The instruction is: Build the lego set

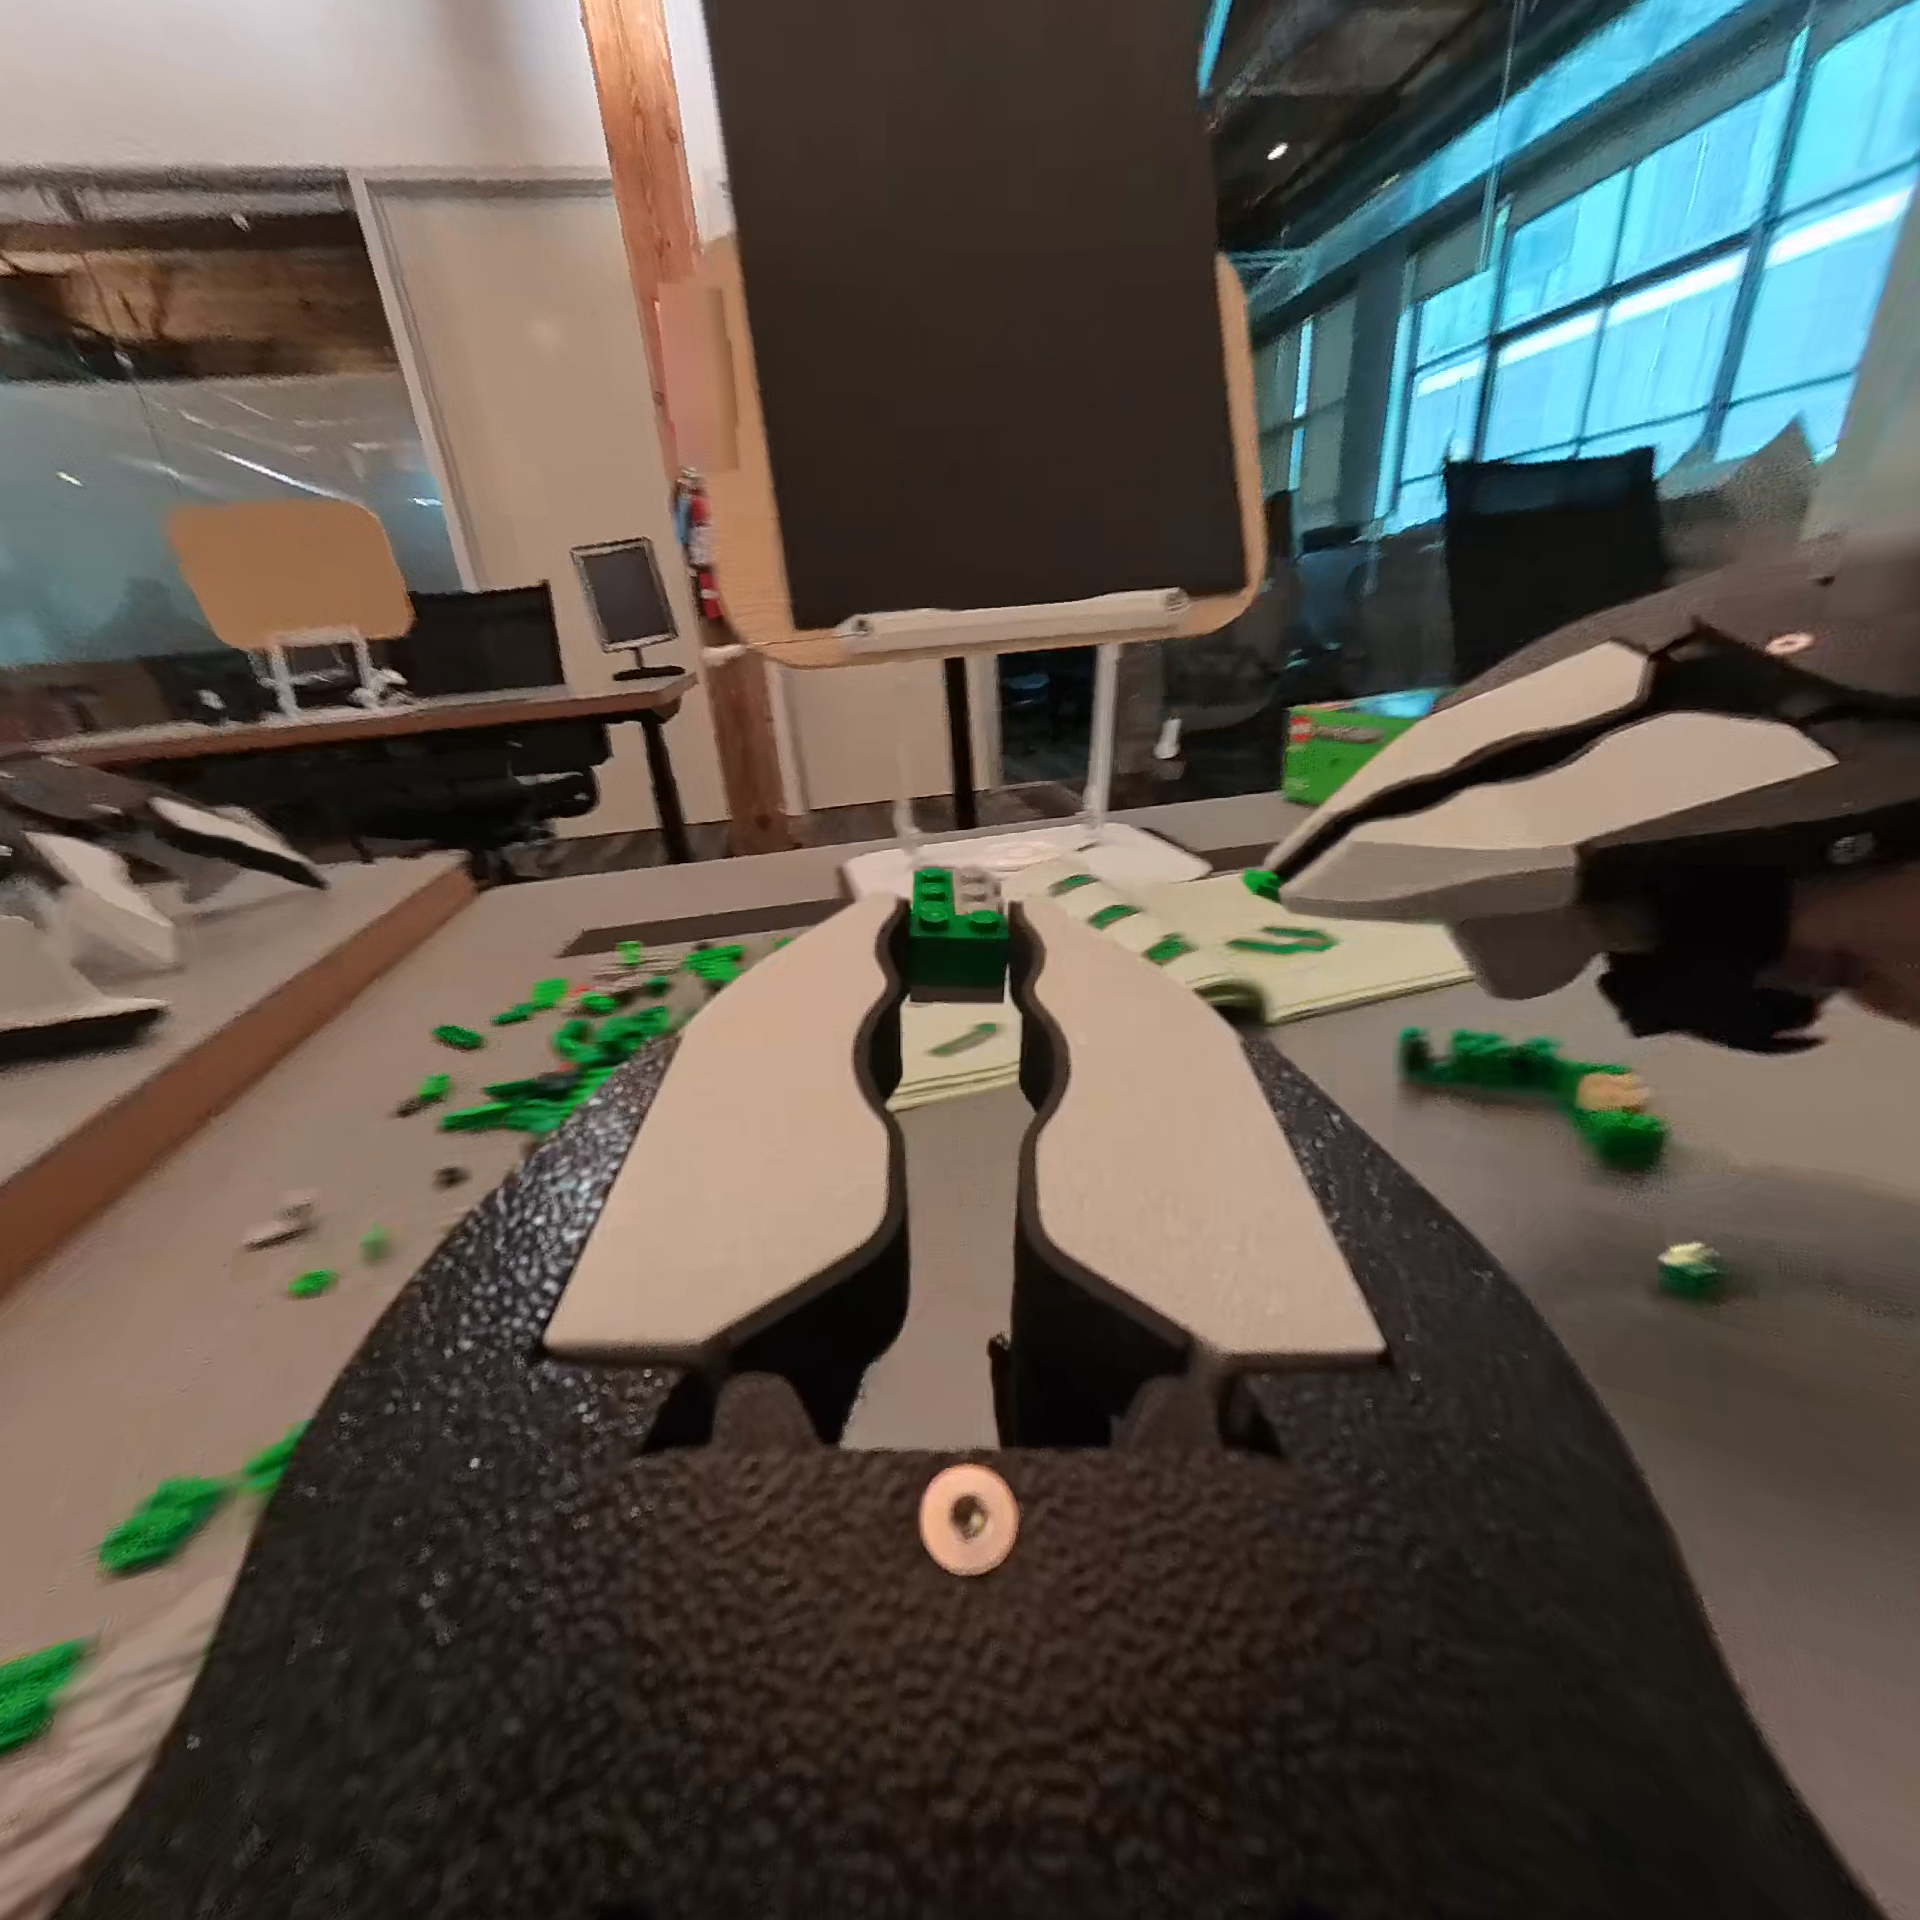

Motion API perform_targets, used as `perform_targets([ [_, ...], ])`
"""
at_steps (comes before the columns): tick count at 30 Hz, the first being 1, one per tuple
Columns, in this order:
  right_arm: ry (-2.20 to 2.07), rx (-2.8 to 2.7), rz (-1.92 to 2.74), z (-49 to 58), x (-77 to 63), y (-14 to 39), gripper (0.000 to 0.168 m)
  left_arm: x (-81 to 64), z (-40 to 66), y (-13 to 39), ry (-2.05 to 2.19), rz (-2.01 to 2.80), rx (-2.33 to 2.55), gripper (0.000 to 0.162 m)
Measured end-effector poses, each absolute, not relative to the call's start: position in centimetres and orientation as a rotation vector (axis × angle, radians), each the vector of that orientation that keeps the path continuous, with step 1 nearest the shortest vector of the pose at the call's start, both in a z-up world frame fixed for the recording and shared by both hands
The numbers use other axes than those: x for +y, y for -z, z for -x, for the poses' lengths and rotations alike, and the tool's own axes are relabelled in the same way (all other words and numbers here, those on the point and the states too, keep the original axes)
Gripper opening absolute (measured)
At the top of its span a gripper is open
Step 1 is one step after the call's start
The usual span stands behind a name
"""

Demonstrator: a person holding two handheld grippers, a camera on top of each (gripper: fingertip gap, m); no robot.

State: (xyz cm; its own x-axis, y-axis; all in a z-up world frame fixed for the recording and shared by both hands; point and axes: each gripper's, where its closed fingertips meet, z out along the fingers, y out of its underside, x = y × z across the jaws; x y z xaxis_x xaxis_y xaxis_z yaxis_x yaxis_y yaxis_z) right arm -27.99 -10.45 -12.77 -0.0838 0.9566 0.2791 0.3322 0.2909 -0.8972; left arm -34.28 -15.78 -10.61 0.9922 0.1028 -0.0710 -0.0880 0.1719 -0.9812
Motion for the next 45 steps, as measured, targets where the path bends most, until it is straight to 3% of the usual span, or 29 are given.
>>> perform_targets([
  [8, -0.899, -1.227, 1.329, 23.9, -9.0, 8.5, 0.007, -12.6, 26.4, 10.9, -0.026, 1.394, 0.159, 0.016],
  [45, -0.686, -1.59, 1.616, 24.2, -10.7, 11.0, 0.008, -12.9, 23.9, 10.8, -0.015, 1.303, 0.363, 0.016],
])
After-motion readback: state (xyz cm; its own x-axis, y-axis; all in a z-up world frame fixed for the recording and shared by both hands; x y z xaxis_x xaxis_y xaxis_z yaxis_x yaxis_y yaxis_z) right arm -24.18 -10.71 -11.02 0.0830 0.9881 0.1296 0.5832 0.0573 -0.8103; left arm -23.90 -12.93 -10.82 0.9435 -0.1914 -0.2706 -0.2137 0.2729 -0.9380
